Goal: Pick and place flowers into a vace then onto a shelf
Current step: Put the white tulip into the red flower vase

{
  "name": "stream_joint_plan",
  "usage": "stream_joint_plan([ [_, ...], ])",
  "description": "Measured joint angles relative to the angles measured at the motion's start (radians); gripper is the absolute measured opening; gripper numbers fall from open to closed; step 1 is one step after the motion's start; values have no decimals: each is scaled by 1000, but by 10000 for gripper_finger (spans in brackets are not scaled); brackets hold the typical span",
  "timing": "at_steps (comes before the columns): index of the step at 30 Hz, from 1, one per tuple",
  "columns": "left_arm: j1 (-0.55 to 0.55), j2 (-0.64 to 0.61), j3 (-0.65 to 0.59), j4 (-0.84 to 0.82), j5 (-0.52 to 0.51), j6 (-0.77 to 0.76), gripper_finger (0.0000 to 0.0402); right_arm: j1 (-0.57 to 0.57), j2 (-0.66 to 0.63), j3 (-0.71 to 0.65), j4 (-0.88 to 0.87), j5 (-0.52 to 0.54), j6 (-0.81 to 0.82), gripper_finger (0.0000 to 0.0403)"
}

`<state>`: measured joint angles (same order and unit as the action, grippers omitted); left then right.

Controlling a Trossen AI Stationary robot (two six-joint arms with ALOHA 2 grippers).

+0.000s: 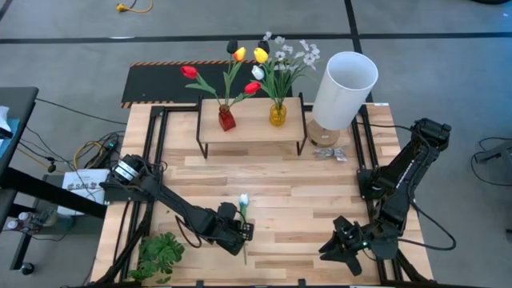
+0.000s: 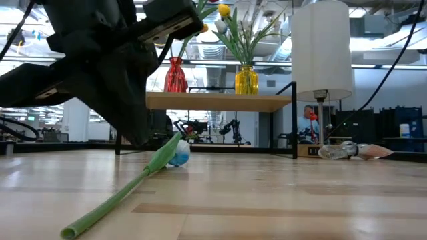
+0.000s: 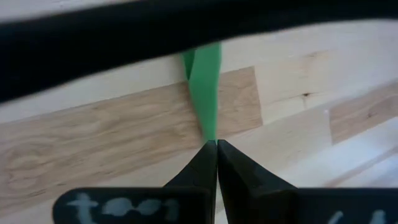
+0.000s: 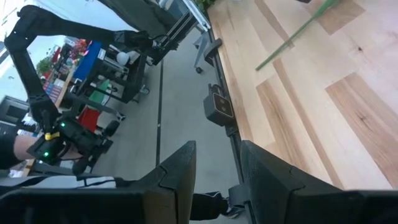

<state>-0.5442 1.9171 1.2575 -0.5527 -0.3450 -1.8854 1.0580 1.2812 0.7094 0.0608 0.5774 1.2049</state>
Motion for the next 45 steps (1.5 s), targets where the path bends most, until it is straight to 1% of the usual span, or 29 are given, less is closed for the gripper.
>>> stream_joint_plan([
  [2,0,0,0,12,-16,19,3,0,0,0,-2,0,0,118],
  [5,0,0,0,32,-38,99,17,0,0,0,-1,8,0,118],
  [7,0,0,0,40,-44,109,34,1,0,0,-1,26,0,118],
  [12,1,0,0,42,-39,149,91,2,0,0,-6,38,-1,118],
  [14,3,0,0,26,-37,136,113,2,0,0,-12,48,-1,118],
  [17,12,0,0,-1,-53,69,141,2,0,0,-26,53,0,118],
  [21,33,0,0,-6,-59,54,164,2,0,0,-31,53,-1,118],
  [26,57,0,0,1,-49,88,172,2,0,0,-31,53,-1,118],
  [28,65,2,0,-3,-30,118,172,2,0,0,-32,53,-1,118],
  [32,77,28,0,-9,20,125,172,2,0,0,-32,53,-1,118],
  [36,87,65,7,22,75,135,172,0,0,0,-40,53,0,118],
  [42,97,70,10,19,95,139,171,0,0,0,-42,53,2,118],
  [45,99,70,10,19,107,157,165,0,0,0,-42,52,3,118],
])
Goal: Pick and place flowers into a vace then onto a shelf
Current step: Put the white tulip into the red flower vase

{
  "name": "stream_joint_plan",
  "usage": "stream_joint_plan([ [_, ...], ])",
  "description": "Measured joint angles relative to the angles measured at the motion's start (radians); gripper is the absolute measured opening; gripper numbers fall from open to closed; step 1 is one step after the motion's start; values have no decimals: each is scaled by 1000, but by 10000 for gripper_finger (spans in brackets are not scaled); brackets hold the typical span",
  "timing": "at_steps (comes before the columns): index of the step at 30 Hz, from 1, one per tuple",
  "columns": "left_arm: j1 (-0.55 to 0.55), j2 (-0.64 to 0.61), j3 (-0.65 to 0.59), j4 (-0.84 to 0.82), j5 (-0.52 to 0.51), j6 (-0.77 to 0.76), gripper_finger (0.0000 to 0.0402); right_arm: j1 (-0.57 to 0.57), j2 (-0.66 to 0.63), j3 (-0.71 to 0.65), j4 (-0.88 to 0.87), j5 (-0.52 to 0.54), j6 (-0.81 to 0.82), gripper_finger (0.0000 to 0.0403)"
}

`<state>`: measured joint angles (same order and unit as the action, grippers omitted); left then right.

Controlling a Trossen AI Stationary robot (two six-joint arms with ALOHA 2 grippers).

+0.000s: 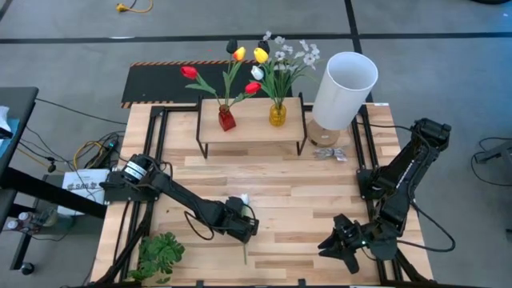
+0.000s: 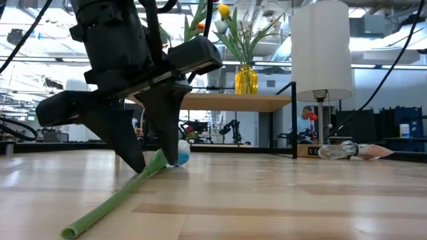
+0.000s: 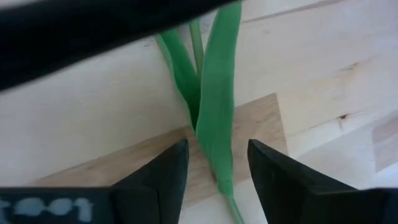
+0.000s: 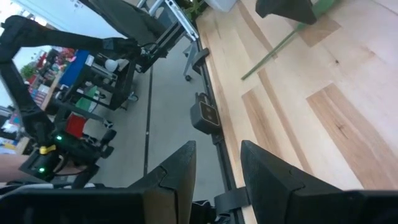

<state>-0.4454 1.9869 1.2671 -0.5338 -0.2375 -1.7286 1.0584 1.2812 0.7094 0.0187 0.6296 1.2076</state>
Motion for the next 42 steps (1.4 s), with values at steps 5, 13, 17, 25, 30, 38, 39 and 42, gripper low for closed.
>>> stream_joint_plan([
  [5,0,0,0,-20,16,16,126,-1,0,0,-1,0,-2,118],
  [13,0,2,-2,-36,14,114,27,0,0,0,-12,0,-2,118],
  [17,0,5,11,-34,13,197,8,0,0,0,-11,0,-3,118],
  [25,0,12,128,-3,41,496,4,-1,0,0,-12,0,-3,118],
  [30,0,11,241,78,212,789,6,0,0,0,-12,-4,-3,118],
  [38,2,8,312,453,707,882,3,2,0,0,-12,-74,27,118],
  [39,2,8,312,509,733,873,4,2,0,0,-12,-82,35,118],
  [42,2,10,312,695,766,857,3,3,0,0,-12,-95,49,118],
])
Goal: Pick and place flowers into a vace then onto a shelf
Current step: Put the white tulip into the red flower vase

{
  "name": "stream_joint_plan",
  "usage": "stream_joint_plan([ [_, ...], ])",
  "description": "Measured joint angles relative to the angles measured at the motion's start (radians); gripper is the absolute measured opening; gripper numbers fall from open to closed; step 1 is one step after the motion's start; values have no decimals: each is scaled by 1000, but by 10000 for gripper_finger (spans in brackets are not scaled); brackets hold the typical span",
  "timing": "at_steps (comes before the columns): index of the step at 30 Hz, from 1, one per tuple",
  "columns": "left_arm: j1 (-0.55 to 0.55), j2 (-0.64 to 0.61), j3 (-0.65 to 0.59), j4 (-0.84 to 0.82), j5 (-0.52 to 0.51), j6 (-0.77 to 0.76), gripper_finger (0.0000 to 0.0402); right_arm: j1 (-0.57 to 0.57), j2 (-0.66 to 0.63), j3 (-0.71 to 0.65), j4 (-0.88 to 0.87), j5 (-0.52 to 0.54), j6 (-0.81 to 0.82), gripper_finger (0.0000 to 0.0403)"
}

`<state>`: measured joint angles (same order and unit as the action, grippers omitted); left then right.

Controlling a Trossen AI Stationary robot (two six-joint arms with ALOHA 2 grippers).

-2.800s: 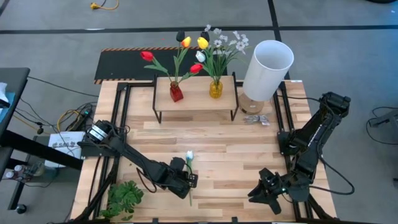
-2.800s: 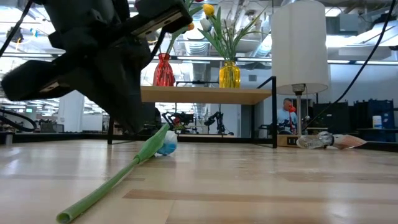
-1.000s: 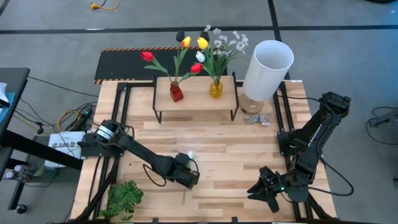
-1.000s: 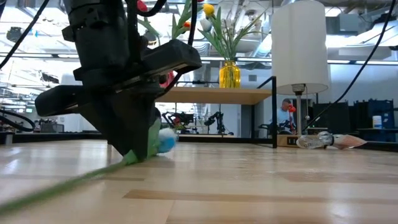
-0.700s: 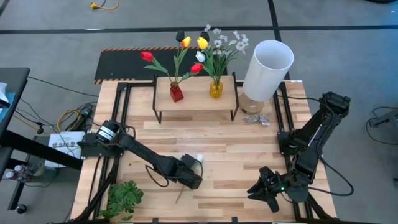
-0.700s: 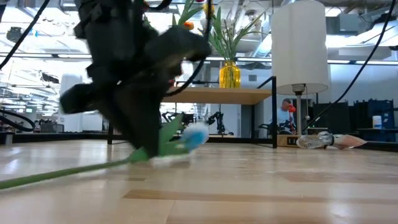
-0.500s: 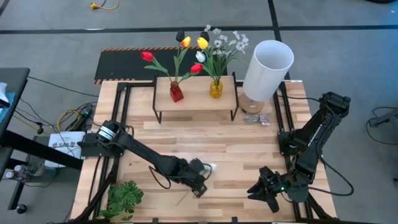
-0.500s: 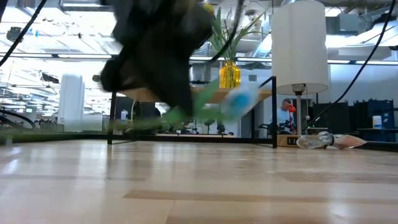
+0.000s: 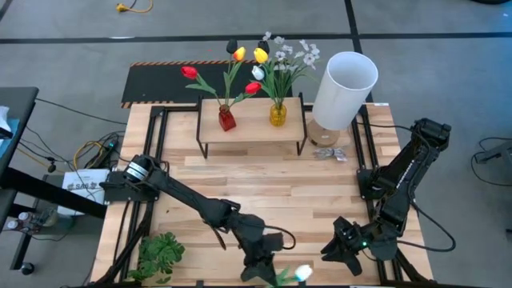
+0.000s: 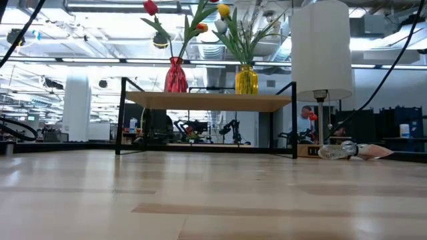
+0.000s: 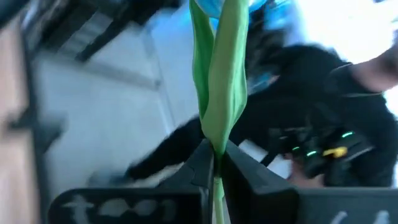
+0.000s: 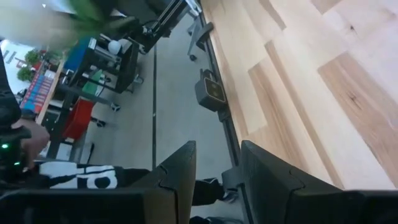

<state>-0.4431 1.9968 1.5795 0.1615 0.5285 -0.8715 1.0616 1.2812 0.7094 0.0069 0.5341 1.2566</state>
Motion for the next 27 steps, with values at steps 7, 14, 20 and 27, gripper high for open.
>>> stream_joint_plan([
  [7,8,1,0,484,-89,179,2,5,0,0,0,-6,0,118],
  [14,17,1,1,859,-198,466,2,4,0,0,1,-4,0,118],
  [20,42,1,1,1028,-489,740,1,-5,0,0,1,9,1,118],
  [27,74,-1,35,1029,-913,1046,2,-4,0,0,0,16,0,118],
])
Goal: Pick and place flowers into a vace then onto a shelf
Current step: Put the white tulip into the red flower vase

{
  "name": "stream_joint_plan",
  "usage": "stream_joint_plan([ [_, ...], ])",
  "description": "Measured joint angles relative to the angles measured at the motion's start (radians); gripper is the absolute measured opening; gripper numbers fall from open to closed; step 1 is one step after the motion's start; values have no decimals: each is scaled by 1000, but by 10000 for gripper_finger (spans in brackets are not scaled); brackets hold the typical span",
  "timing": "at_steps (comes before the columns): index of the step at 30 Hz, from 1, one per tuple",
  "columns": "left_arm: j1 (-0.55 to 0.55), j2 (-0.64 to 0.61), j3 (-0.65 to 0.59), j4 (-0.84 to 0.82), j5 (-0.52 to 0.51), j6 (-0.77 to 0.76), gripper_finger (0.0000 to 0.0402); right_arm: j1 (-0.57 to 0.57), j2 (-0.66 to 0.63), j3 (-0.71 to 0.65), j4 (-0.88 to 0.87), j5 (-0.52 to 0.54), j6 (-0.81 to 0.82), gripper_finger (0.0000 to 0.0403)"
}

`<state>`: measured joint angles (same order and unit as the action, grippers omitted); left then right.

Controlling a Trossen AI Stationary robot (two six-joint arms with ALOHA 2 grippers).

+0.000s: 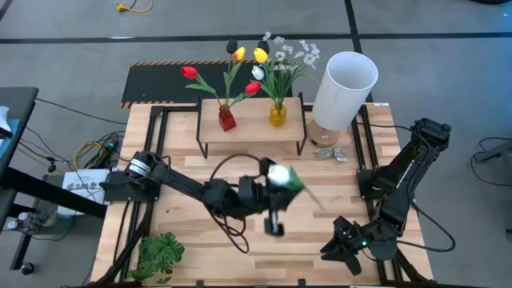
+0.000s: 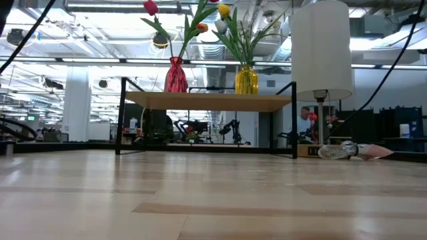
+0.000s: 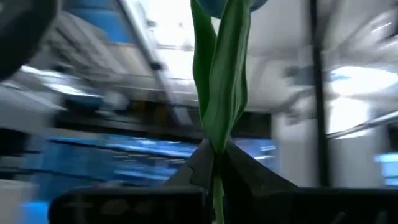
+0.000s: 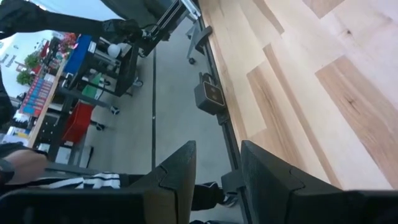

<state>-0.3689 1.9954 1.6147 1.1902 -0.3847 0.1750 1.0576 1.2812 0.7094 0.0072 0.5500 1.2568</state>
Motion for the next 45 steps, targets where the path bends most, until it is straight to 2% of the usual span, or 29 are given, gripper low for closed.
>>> stream_joint_plan([
  [2,9,-1,23,-11,-103,90,3,0,0,0,0,1,0,118],
  [4,13,-1,59,-17,-252,201,2,0,0,0,0,1,0,118],
  [10,46,-4,172,-22,-689,634,1,0,0,0,0,1,-7,118],
  [13,87,-4,205,-20,-840,758,1,0,0,0,0,7,-8,118],
  [16,125,-4,211,-7,-934,810,2,0,0,0,0,10,-8,118],
  [19,157,-3,211,50,-988,850,2,0,0,0,-1,11,-8,118],
  [22,179,-3,211,144,-1008,951,2,0,0,0,-1,17,-8,118],
  [24,185,-3,207,238,-1003,1022,2,0,0,0,0,28,-9,118],
  [28,189,-41,142,350,-988,1054,2,0,0,0,-1,31,-10,118],
  [33,189,-152,-40,347,-1011,1036,2,0,0,0,-2,32,-11,118],
  [39,216,-327,-295,356,-1053,934,2,-7,0,0,-2,35,-27,118],
  [45,267,-463,-442,350,-1030,825,2,-39,0,0,-1,30,-27,118],
])
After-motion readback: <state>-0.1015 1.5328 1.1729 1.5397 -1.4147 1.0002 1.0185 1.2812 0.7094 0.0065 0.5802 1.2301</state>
